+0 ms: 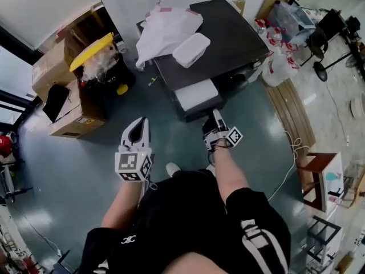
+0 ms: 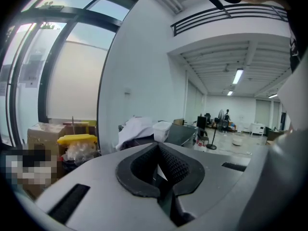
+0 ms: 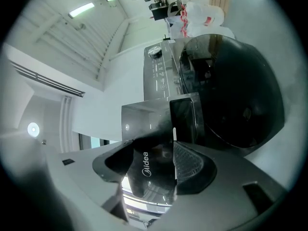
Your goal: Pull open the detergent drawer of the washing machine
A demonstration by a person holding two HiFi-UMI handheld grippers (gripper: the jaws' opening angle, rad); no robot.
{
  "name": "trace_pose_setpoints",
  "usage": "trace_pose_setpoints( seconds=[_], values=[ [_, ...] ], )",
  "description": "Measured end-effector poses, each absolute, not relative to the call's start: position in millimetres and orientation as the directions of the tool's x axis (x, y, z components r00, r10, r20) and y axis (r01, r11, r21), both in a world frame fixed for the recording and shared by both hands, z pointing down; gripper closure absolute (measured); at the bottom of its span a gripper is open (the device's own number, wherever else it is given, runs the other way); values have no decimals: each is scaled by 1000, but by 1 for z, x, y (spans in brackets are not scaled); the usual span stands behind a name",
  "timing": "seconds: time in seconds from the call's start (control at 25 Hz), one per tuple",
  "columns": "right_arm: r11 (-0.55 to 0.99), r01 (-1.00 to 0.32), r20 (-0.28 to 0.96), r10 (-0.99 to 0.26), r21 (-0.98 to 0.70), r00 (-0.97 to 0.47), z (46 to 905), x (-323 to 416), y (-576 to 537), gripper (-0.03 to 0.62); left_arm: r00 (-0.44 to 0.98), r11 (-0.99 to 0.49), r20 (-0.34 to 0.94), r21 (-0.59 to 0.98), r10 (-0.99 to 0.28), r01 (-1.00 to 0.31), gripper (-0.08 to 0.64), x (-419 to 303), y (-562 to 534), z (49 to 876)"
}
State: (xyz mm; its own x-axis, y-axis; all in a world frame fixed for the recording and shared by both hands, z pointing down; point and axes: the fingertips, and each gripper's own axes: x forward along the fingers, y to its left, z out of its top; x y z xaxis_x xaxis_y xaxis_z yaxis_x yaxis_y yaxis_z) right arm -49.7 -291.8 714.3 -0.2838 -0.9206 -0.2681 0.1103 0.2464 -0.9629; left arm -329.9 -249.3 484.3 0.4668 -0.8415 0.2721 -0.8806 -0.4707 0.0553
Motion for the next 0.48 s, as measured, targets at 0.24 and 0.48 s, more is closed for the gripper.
trace_pose_setpoints(
  seconds=[0.24,0.48],
  values=[
    [251,117,-274,-924,-961,-268,715,-45,-277,350,492,-497,272,54,-827,-866,558,-321,-249,485],
    [251,126,-276,-923,-960,-267,717,-38,-258,356,504,-510,270,52,-820,-859,558,-311,-242,487]
  ],
)
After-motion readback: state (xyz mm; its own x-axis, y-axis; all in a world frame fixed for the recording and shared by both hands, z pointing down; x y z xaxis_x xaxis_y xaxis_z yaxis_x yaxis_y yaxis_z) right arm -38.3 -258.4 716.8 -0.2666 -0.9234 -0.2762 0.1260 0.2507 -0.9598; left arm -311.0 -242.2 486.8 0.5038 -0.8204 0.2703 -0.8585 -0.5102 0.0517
